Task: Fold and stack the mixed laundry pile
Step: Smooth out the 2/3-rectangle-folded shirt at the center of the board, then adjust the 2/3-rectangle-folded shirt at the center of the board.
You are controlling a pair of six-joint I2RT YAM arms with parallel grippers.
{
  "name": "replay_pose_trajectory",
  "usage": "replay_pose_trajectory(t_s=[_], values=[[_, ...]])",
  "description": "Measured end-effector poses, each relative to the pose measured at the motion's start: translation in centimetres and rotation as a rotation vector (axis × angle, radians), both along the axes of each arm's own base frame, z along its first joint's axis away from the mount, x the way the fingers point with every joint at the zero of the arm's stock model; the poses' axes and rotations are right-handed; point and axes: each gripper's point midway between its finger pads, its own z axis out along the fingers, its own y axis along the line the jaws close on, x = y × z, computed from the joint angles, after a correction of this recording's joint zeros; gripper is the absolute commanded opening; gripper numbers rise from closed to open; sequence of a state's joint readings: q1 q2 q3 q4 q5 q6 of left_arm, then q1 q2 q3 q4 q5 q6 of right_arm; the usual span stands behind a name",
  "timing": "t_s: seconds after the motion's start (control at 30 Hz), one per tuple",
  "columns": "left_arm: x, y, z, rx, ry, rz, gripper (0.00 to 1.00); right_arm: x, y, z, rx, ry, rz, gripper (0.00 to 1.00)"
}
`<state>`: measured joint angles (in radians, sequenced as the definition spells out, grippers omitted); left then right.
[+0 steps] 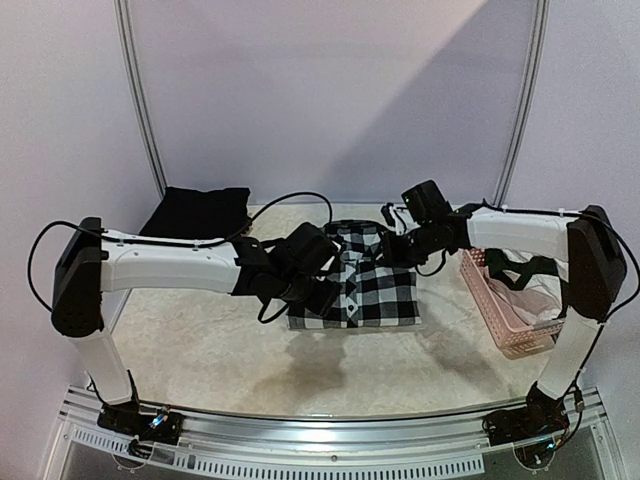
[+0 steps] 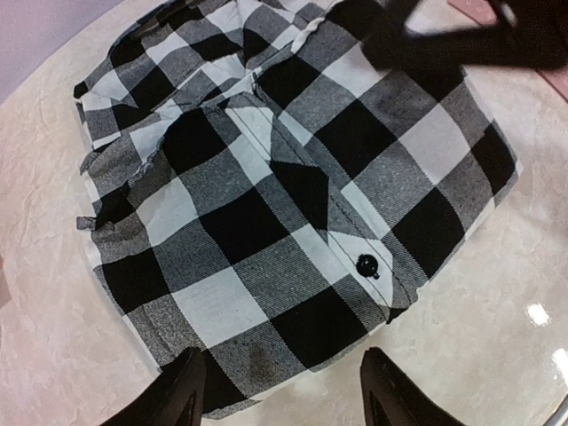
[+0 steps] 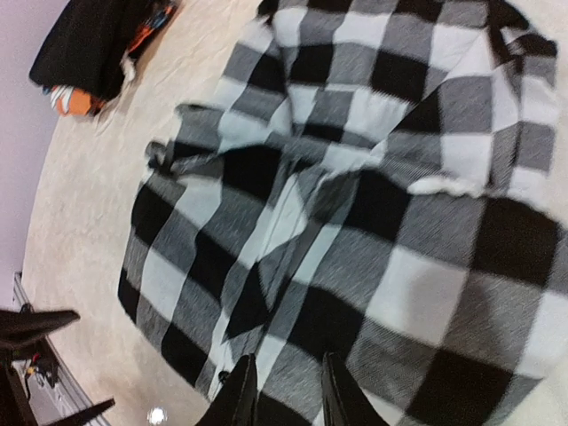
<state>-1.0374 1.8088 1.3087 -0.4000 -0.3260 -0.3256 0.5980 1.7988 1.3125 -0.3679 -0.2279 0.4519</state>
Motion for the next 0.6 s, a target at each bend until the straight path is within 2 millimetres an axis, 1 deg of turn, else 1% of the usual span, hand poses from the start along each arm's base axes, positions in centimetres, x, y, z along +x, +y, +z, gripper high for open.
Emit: replay_pose_trajectory(t_s=[0.07,0.13,0.17,0.23,0.27,0.37,0.47,0.6], values=[[0.2,0.1,-0.2,0.001,0.005,0.004,0.58,-3.0,0.9,-1.4,0.01,0.032,0.045,0.22],[0.4,0.1,-0.5,0.0,0.013,0.007,0.56,-5.2,1.8,-2.8,0.016,0.069,0.084,0.21],[0.4,0.1,-0.9,-0.002,0.023,0.005,0.56,-6.2,2.3,-3.4,0.016,0.088,0.104,0.2],[0.5,-0.1,-1.6,-0.005,0.038,0.005,0.55,-7.3,3.0,-4.0,0.021,0.109,0.129,0.18],[0.5,-0.1,-2.1,-0.007,0.048,0.004,0.54,-7.5,3.3,-4.2,0.029,0.112,0.134,0.18],[0.5,0.1,-3.8,0.001,0.076,0.009,0.53,-7.1,3.6,-5.1,0.03,0.116,0.122,0.17],[0.7,0.7,-5.5,0.011,0.104,0.023,0.52,-7.0,3.3,-6.7,0.008,0.132,0.101,0.16],[0.8,2.2,-7.6,0.021,0.144,0.052,0.51,-7.7,2.3,-9.0,-0.027,0.168,0.08,0.15]])
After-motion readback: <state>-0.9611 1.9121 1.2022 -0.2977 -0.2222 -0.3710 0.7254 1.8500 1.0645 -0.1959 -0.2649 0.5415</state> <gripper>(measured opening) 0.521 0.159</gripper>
